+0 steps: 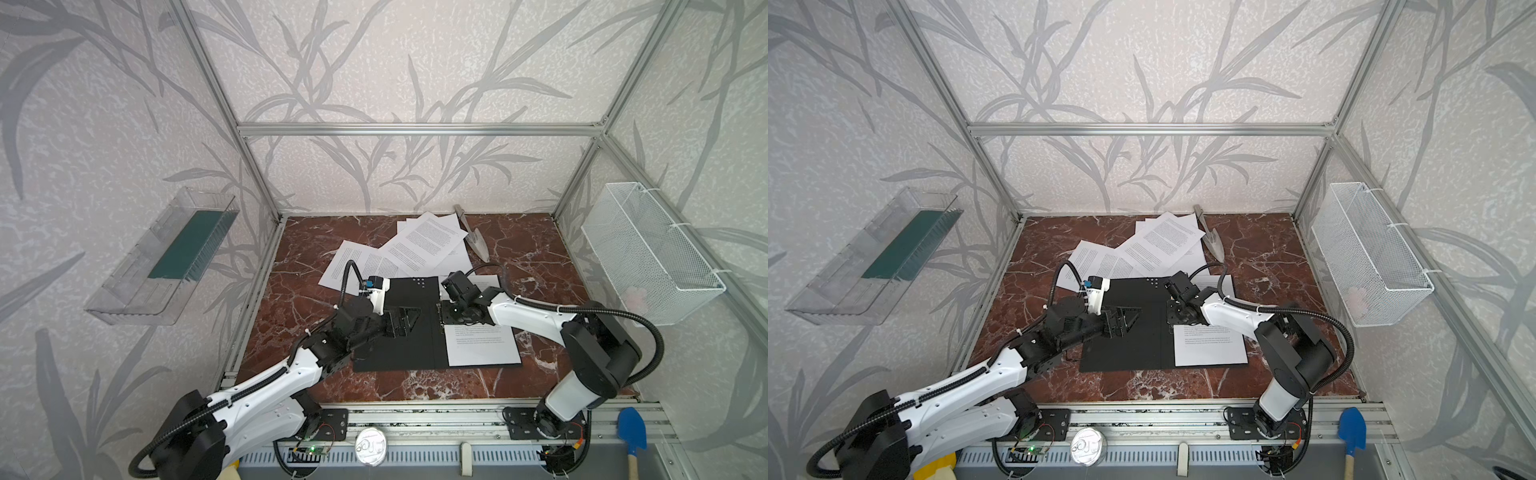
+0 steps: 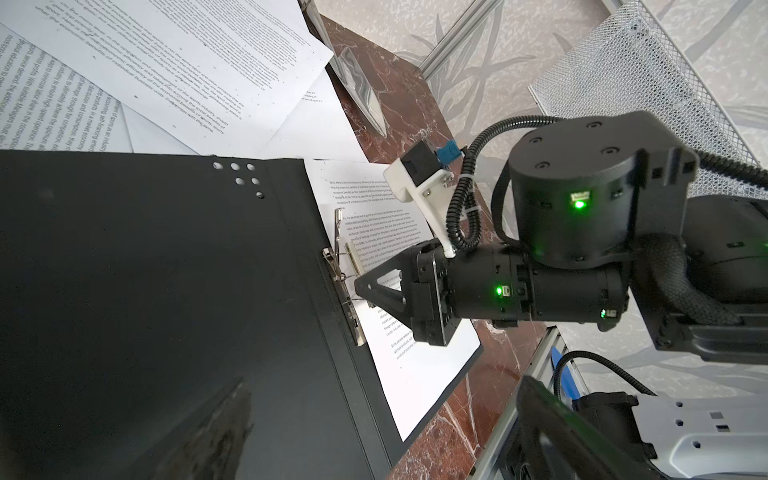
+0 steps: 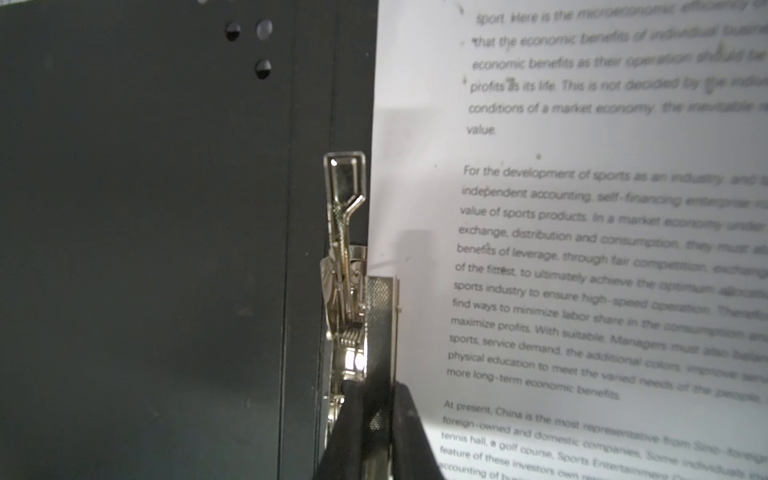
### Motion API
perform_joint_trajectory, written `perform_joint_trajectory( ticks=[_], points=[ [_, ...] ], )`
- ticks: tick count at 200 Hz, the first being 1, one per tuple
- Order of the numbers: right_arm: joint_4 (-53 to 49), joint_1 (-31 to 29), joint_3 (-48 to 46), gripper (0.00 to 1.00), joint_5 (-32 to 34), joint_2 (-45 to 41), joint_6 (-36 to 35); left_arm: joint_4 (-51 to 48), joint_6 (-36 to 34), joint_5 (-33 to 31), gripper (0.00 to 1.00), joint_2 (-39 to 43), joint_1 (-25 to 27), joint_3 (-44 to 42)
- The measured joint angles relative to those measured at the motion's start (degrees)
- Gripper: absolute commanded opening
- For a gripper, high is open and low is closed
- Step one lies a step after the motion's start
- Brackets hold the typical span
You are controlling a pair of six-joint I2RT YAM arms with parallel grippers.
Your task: Put the files into the folder
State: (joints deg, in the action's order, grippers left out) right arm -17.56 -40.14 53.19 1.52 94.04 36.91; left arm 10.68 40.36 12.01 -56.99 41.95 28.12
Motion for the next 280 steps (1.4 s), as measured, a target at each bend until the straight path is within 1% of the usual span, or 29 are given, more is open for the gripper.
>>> perform_joint_trajectory(
  ticks=[47, 76, 105, 115, 137, 181, 204, 213, 231, 246, 261, 274, 280],
  points=[
    [0.5, -1.3, -0.2, 0.12, 0.0, 0.0, 1.2, -0.7, -0.3, -1.3, 0.99, 0.3, 0.0, 0.0],
    [0.8, -1.7, -0.5, 0.17, 0.1, 0.0, 1.6, -1.4, -0.5, -2.1, 0.99, 0.3, 0.0, 0.0],
    [1.5, -1.9, -0.6, 0.26, 0.1, 0.0, 1.9, -2.1, -0.7, -2.8, 0.99, 0.3, 0.0, 0.0],
    [1.9, -1.9, -0.6, 0.33, 0.0, 0.0, 1.9, -2.3, -0.8, -3.0, 0.99, 0.3, 0.0, 0.0],
    [2.0, -1.9, -0.6, 0.42, 0.2, -0.9, 1.6, -2.7, -0.9, -3.2, 0.99, 0.3, 0.0, 0.0],
    [3.5, -1.8, -0.6, 0.62, 1.4, -7.0, -1.1, -4.6, -1.8, -4.7, 0.99, 0.9, -0.3, 0.8],
    [4.0, -0.7, 0.3, 0.66, 0.5, -8.1, -3.5, -6.2, -2.2, -6.3, 0.99, 2.8, -1.0, 1.2],
    [4.1, 0.2, 0.8, 0.68, -0.4, -8.1, -4.3, -6.6, -2.3, -6.7, 0.99, 3.3, -1.6, 1.5],
    [4.2, 2.2, 1.4, 0.78, -2.2, -8.2, -5.8, -7.7, -2.1, -7.5, 0.99, 3.4, -4.0, 2.3],
    [3.9, 3.3, 1.4, 0.82, -3.1, -8.9, -7.4, -8.9, -1.7, -7.5, 0.99, 2.7, -6.4, 3.6],
    [4.0, 3.6, 0.9, 0.87, -3.9, -11.1, -9.1, -10.2, -1.2, -7.5, 0.99, 0.5, -8.5, 5.9],
    [4.1, 4.0, -0.2, 0.89, -4.7, -14.1, -10.2, -10.9, -0.7, -7.2, 0.99, -2.6, -10.2, 8.7],
    [4.2, 4.2, -1.0, 0.91, -5.2, -15.8, -10.7, -10.9, -0.4, -7.0, 0.99, -4.4, -11.0, 10.1]
  ],
)
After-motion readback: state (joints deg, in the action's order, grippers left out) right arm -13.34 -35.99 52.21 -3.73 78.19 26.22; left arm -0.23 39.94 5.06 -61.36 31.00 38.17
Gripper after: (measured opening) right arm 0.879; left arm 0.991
